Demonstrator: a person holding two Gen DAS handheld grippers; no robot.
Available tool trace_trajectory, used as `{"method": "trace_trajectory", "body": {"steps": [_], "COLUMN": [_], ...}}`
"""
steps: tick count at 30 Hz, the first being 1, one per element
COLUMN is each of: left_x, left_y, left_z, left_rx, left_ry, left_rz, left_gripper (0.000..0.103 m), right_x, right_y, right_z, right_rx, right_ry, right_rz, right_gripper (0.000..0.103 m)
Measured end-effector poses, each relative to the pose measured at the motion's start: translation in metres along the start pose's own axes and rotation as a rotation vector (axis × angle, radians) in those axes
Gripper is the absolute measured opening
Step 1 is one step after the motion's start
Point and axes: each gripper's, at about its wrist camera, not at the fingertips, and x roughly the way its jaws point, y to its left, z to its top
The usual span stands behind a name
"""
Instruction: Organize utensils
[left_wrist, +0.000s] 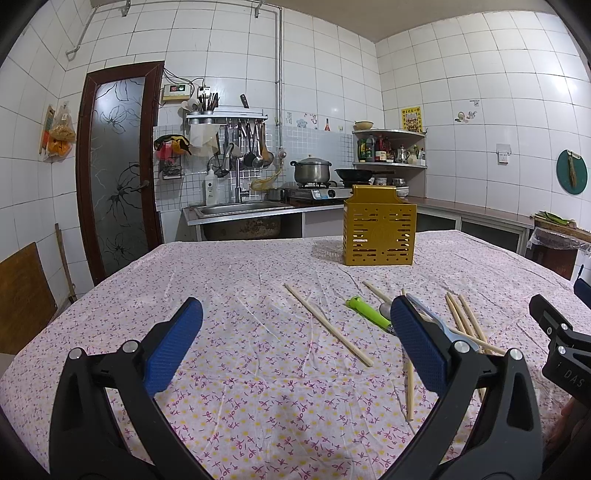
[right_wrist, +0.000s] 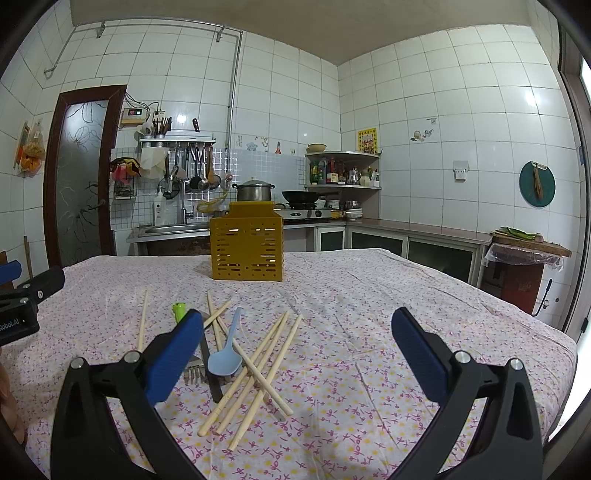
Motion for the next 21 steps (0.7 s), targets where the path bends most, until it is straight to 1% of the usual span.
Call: {"method": "trace_trajectory", "body": {"steps": [21], "left_x": [0.0005], "left_y": [-0.0006], "left_z": [-0.0003], "left_rx": [0.001], "left_ry": [0.002], "left_rz": [0.0], "left_gripper": [0.098], "right_x": [0.0003], "right_y": [-0.0002], "right_z": [0.0002], "right_rx": [0.001], "right_ry": [-0.002], "right_rz": [-0.001], "right_gripper": [0.099]}}
